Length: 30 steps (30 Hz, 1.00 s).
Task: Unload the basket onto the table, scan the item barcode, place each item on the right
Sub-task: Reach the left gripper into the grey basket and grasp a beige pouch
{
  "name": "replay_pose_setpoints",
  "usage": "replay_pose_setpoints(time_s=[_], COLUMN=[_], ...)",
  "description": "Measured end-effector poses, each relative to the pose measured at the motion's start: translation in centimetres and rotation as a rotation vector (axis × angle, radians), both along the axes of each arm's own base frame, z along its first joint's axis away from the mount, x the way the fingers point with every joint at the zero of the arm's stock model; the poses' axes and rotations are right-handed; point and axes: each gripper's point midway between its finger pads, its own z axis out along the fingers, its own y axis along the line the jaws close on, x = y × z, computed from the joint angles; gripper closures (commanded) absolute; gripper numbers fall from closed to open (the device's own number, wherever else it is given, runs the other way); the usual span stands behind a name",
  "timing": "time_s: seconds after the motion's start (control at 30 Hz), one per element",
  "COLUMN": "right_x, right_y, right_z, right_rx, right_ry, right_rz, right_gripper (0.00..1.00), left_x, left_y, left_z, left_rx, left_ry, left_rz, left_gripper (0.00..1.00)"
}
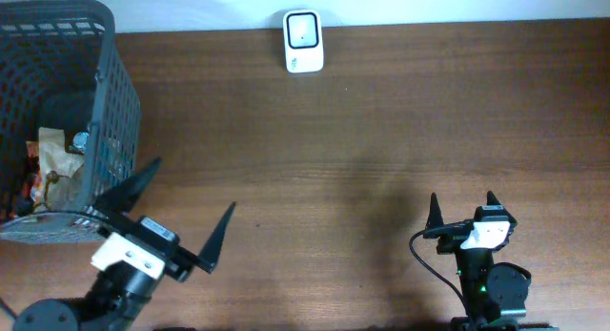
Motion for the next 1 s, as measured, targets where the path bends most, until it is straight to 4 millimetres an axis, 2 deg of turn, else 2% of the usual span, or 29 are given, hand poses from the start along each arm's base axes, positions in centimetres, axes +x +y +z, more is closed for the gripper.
replay_pose_setpoints(time_s=[0.07, 0.13, 0.17, 0.23, 0.33, 0.4, 0.43, 0.47, 0.53, 0.6, 0.63, 0.7, 0.73, 0.83, 1.0], right_x=[0.0, 0.0, 0.0, 0.0, 0.0, 0.0, 0.0, 0.0, 0.0, 0.0, 0.0, 0.0, 0.0, 0.0, 0.0], right_y=[0.0, 0.0, 0.0, 0.0, 0.0, 0.0, 0.0, 0.0, 0.0, 0.0, 0.0, 0.0, 0.0, 0.0, 0.0], right_z=[0.0, 0.0, 0.0, 0.0, 0.0, 0.0, 0.0, 0.0, 0.0, 0.0, 0.0, 0.0, 0.0, 0.0, 0.0], right_rx=[0.0, 0.0, 0.0, 0.0, 0.0, -0.001, 0.0, 0.0, 0.0, 0.0, 0.0, 0.0, 0.0, 0.0, 0.0], right_ry=[0.0, 0.001, 0.0, 0.0, 0.0, 0.0, 0.0, 0.001, 0.0, 0.0, 0.0, 0.0, 0.0, 0.0, 0.0], right_rz=[0.0, 0.0, 0.0, 0.0, 0.0, 0.0, 0.0, 0.0, 0.0, 0.0, 0.0, 0.0, 0.0, 0.0, 0.0], right_gripper=[0.01, 0.02, 0.02, 0.02, 0.02, 0.02, 0.02, 0.02, 0.02, 0.02, 0.02, 0.01, 0.02, 0.02, 0.02], left_x=[0.8, 1.9, 2.6, 4.6, 8.5, 10.7, 11.4, 12.2, 13.7, 14.7, 15.0, 15.3, 15.1, 14.5, 15.3], left_y=[1.0, 1.7, 1.9, 2.1, 2.5, 4.0, 5.5, 7.8, 13.8, 18.8, 21.0, 27.5, 29.0, 31.6, 32.6], left_z=[1.2, 1.9, 1.6, 2.4, 1.1, 0.2, 0.1, 0.4, 1.9, 1.9, 1.6, -1.2, -2.1, -4.7, -7.3], left_rx=[-0.037, -0.051, -0.047, -0.039, -0.022, -0.031, -0.049, -0.075, -0.172, -0.266, -0.311, -0.433, -0.454, -0.498, -0.493], left_ry=[0.066, 0.231, 0.343, 0.473, 0.615, 0.692, 0.724, 0.748, 0.743, 0.749, 0.753, 0.809, 0.834, 0.914, 0.987], left_rz=[0.065, 0.115, 0.132, 0.15, 0.18, 0.277, 0.365, 0.488, 0.739, 0.91, 0.981, 1.174, 1.214, 1.287, 1.311], left_gripper=[0.01, 0.01, 0.01, 0.01, 0.01, 0.01, 0.01, 0.01, 0.01, 0.01, 0.01, 0.01, 0.01, 0.01, 0.01])
